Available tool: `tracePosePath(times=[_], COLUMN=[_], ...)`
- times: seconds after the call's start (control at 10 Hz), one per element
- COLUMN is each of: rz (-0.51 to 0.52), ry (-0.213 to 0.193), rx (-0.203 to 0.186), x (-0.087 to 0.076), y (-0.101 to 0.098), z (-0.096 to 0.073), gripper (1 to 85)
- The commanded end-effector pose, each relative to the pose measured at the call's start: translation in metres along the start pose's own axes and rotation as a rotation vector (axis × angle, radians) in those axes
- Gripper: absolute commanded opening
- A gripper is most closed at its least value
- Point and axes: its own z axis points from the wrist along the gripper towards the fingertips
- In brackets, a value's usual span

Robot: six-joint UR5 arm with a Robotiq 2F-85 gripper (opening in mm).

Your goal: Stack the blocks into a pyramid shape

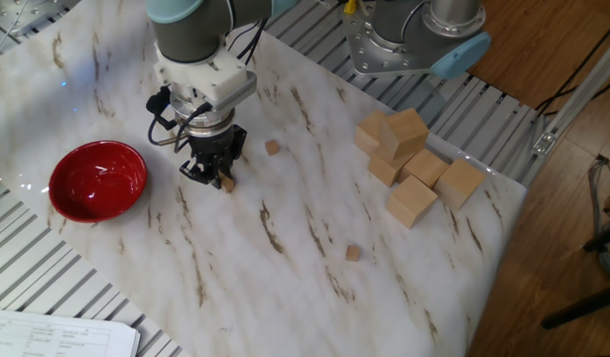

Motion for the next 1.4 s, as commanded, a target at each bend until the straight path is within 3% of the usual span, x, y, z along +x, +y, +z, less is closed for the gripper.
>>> tracePosePath(times=[0.0,1.3], rz=[0.002,0.008], ry=[-0.009,0.009], rx=[0.011,-0.016], x=[-0.0012,0.0029], y=[-0.0036,0.0028], z=[-0.0008,0.0009], gripper=[21.7,24.0])
